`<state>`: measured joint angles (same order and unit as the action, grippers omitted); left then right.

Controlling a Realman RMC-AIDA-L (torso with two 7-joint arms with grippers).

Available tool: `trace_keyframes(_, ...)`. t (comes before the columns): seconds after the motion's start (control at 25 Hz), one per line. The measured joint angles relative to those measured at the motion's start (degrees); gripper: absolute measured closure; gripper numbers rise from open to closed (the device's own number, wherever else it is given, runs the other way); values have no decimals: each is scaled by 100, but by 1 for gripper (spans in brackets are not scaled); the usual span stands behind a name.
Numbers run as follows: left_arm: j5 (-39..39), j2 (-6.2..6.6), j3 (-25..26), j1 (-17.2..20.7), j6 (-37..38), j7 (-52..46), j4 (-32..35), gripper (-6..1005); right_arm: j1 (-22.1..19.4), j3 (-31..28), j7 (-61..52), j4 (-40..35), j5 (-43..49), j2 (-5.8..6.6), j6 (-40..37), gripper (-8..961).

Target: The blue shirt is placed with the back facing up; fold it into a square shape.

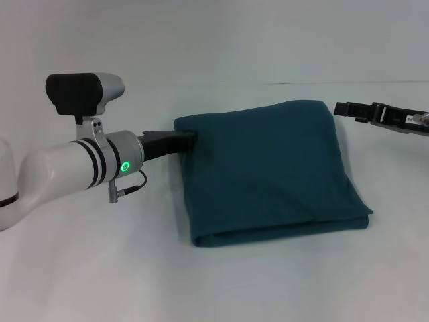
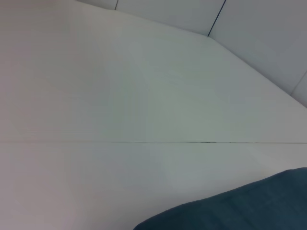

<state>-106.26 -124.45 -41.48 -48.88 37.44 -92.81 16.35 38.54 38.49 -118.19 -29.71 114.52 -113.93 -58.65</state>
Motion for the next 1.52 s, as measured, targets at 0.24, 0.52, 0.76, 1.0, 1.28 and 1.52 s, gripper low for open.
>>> trace_keyframes(0.24, 0, 10, 0, 2, 0, -1, 2, 937, -12, 0, 8, 3, 0, -14, 9, 247)
trace_keyframes(0.52, 0, 36, 31, 79, -17, -30, 130, 935, -16, 0, 8, 9, 0, -15, 17, 248)
trace_keyframes(0.76, 0, 42, 52, 140, -51, -59, 217, 933, -14, 0, 8, 9, 0, -15, 30, 248)
trace_keyframes(1.0, -42, 43, 12, 140, 102, -133, 227, 912, -13, 0, 8, 9, 0, -15, 42, 247)
trace_keyframes(1.28, -52, 55, -106, 145, 140, -288, 236, 731, -7, 0, 8, 9, 0, -15, 45, 247)
trace_keyframes(1.52, -53, 31, -200, 120, 82, -290, 194, 451, -4, 8, 8, 9, 0, -16, 89, 248)
